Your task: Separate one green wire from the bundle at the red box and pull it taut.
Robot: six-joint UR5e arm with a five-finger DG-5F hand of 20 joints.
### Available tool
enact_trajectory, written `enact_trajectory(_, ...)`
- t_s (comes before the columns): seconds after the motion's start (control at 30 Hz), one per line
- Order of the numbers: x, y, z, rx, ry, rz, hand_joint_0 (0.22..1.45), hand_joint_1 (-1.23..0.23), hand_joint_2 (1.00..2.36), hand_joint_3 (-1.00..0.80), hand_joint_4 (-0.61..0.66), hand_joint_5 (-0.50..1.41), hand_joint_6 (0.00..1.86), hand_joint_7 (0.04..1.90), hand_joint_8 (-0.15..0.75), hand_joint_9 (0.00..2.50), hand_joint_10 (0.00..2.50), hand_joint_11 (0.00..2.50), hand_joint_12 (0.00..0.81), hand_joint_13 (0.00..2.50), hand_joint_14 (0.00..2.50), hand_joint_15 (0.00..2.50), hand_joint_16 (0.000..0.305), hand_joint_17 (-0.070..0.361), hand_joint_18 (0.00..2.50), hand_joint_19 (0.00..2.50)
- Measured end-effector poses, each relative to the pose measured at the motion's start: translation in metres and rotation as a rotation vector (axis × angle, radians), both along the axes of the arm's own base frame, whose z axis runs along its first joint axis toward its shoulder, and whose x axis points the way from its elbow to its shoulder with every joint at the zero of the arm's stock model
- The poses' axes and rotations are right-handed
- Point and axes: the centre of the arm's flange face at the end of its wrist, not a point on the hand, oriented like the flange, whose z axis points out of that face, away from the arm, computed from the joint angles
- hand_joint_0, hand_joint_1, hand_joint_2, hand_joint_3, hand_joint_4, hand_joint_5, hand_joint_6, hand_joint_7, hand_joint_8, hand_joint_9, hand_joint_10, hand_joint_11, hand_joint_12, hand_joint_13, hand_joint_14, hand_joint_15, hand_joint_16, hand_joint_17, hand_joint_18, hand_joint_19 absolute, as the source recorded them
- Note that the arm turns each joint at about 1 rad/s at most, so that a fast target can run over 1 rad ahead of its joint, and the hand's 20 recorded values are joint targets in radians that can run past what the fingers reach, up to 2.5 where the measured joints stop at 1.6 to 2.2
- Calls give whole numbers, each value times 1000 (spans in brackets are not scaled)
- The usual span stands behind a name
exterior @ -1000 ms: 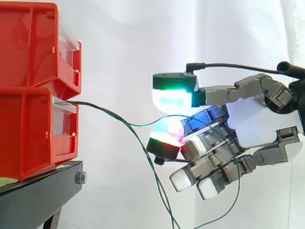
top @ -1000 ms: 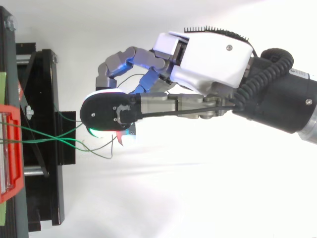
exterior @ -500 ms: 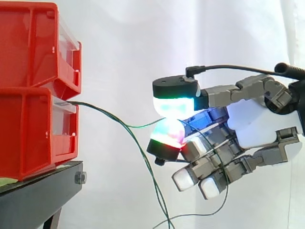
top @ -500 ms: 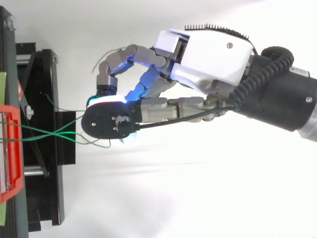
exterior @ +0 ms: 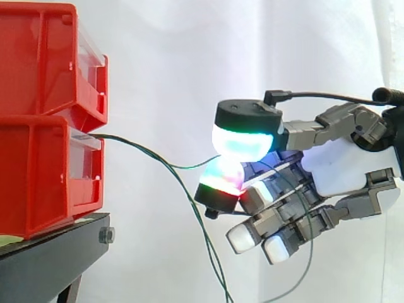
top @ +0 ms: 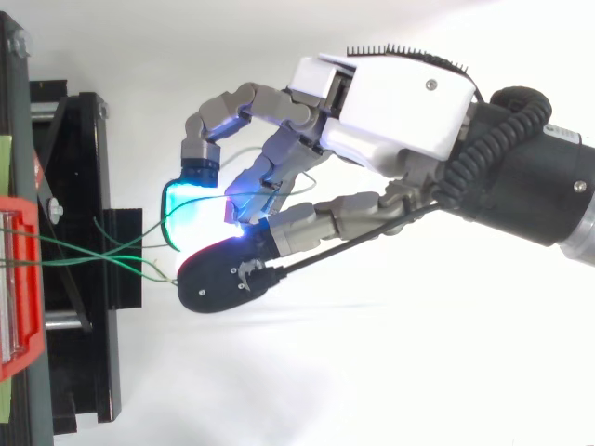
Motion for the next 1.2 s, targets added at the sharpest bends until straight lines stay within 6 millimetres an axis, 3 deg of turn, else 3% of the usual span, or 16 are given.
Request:
enact_trajectory(0.07,0,0,0,0,0,0,506,-580,1000,-500,111,-172,895,1040,280,1144,20,945,373,936,18,494,53,118,879,583)
enact_trajectory(0.13,0,0,0,0,0,0,560,-383,1000,-500,98,-166,886,1078,277,1168,20,937,363,948,18,495,50,112,870,611)
enact_trajectory(0.17,0,0,0,0,0,0,572,-373,1000,-500,95,-166,886,1077,275,1175,21,937,360,947,19,502,49,111,870,621)
enact_trajectory(0.33,0,1,0,0,0,1,584,-531,1016,-220,94,-166,886,1114,288,1184,21,978,376,973,18,507,51,114,902,613)
enact_trajectory(0.57,0,1,0,0,0,1,608,-724,1017,-69,69,-174,913,1082,301,1154,19,1012,388,974,18,500,55,123,940,579)
enact_trajectory(0.8,0,1,0,1,-1,1,621,-804,1017,-144,67,-188,919,1044,271,1098,19,1029,366,913,19,507,52,116,876,580)
enact_trajectory(1.03,0,2,1,4,-3,1,651,-857,1007,-407,77,-190,914,1048,254,1073,21,1026,347,882,21,502,48,108,837,570)
enact_trajectory(1.2,0,1,0,5,-2,1,650,-859,1000,-491,89,-188,912,1045,250,1077,21,1022,346,882,21,497,48,108,835,570)
